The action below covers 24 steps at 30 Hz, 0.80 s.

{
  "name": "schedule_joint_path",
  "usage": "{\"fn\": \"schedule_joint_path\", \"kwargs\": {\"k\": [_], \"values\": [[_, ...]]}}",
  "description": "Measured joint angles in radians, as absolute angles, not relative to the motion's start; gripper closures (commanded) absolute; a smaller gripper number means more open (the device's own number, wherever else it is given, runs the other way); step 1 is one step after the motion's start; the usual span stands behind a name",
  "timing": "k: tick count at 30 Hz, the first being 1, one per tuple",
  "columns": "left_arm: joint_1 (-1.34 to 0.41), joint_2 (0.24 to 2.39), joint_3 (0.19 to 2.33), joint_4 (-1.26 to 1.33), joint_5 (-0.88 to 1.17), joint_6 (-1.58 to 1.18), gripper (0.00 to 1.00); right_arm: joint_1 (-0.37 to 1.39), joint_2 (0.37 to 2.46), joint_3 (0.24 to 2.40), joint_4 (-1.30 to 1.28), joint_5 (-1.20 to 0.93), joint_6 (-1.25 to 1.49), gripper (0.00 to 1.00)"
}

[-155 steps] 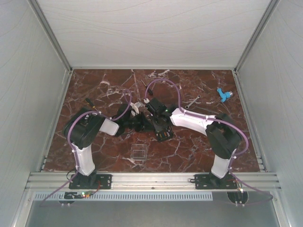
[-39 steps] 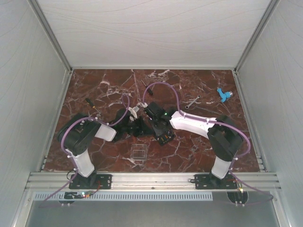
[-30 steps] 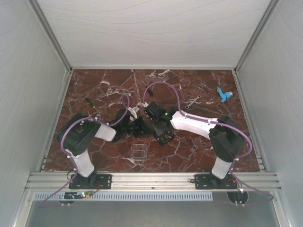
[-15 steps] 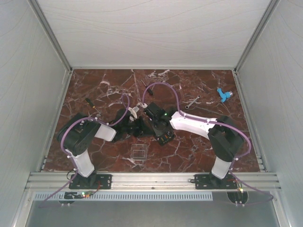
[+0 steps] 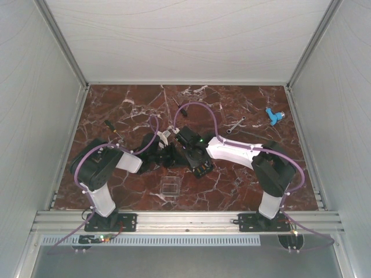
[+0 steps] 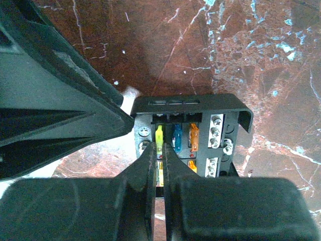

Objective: Snap on the fuse box
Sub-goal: Install the fuse at the fuse box base.

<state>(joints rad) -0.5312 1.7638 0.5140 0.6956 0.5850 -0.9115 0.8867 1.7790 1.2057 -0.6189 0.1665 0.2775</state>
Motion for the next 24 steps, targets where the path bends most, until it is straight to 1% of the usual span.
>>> {"fn": "schedule_joint_path", "kwargs": {"k": [13, 15, 17, 22, 24], "values": [[-0.531, 1.764, 0.514, 0.699, 0.587, -0.911, 0.74, 0.859, 1.801, 1.206, -0.612, 0.123, 0.270, 1.00], [-0.531, 1.764, 0.514, 0.699, 0.587, -0.911, 0.74, 0.863, 1.794, 1.206, -0.611, 0.123, 0.263, 0.91], [-0.532, 1.764, 0.514, 0.699, 0.587, -0.911, 0.74, 0.870, 1.791, 1.206, -0.610, 0.123, 0.253, 0.87], [-0.531, 1.764, 0.514, 0.699, 0.587, -0.911, 0.74, 0.882, 1.782, 1.206, -0.614, 0.125, 0.248, 0.81], [-0.532, 1.764, 0.514, 0.699, 0.587, -0.911, 0.73, 0.884, 1.768, 1.206, -0.621, 0.130, 0.248, 0.80]]}}
